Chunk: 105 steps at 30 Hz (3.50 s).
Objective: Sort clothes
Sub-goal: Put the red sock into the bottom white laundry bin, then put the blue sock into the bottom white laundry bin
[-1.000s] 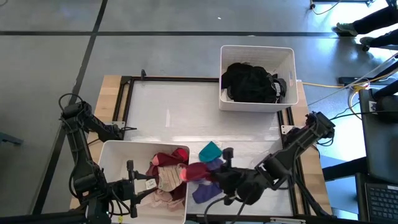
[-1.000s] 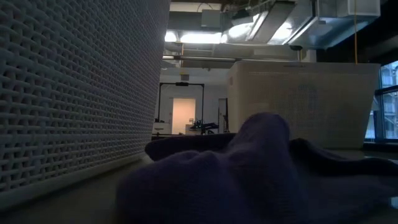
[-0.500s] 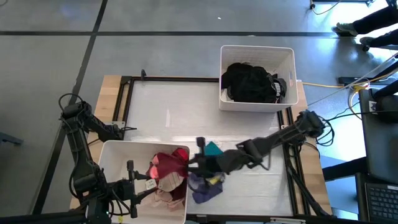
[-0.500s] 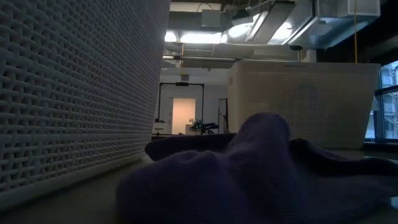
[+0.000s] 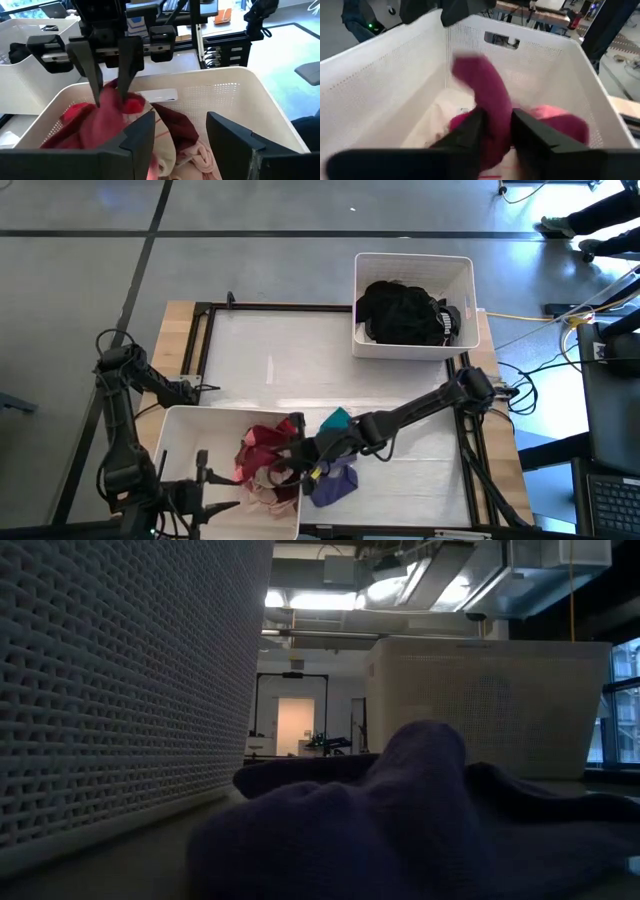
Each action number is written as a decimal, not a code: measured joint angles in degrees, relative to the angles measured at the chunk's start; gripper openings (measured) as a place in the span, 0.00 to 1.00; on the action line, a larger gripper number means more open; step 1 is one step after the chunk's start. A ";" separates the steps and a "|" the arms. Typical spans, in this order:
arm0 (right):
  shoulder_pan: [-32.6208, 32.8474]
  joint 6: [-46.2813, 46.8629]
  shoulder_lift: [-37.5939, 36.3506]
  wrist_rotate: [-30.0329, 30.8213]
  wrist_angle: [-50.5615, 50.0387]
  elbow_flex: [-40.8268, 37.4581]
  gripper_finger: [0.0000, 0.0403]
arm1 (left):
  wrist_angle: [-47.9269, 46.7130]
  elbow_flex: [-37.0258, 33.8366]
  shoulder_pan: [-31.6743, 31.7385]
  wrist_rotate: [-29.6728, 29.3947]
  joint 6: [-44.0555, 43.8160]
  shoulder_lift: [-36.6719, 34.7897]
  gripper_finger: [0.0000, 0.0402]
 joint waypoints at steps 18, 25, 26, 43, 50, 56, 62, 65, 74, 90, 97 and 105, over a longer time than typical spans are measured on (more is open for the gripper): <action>1.56 10.37 -6.09 0.50 -37.93 11.75 0.68 | -0.08 -0.02 0.81 -0.50 0.21 0.00 0.42; 6.32 20.85 -7.11 11.61 -58.11 13.53 0.68 | -0.11 -0.02 1.07 -0.70 0.22 0.00 0.42; 6.96 23.18 -7.17 14.38 -61.82 13.53 0.68 | -0.13 -0.02 1.11 -0.70 0.22 0.00 0.42; 8.84 39.79 -7.20 21.93 -67.00 -7.95 0.68 | -0.15 -0.02 1.46 -1.55 0.67 0.00 0.42; 4.93 32.84 -7.20 11.58 -45.29 -19.30 0.68 | -0.30 -0.02 1.46 -1.63 0.67 0.00 0.42; 1.40 27.81 -7.20 9.14 -30.12 -26.38 0.68 | -0.31 -0.02 1.46 -1.82 0.87 0.00 0.42; -1.02 25.65 -7.17 7.88 -21.06 -30.70 0.66 | -0.33 -0.02 1.46 -2.59 2.19 0.00 0.42; -1.64 24.57 -7.17 5.95 -18.27 -32.14 0.58 | -0.33 -0.02 1.46 -3.09 2.19 0.00 0.42; -1.55 22.91 -7.11 6.01 -17.51 -33.97 0.15 | -0.33 -0.02 1.46 -3.13 2.19 0.00 0.42; -0.75 20.23 -9.18 8.04 -25.53 -27.37 0.02 | -0.32 -0.02 1.46 -3.10 2.19 0.00 0.42; 2.19 20.12 -13.03 13.78 -35.99 -20.12 0.01 | -0.29 -0.02 1.46 -3.10 2.19 0.00 0.42; 4.28 17.21 -15.00 17.09 -42.07 -9.02 0.02 | -0.31 -0.02 1.46 -3.10 2.19 0.00 0.42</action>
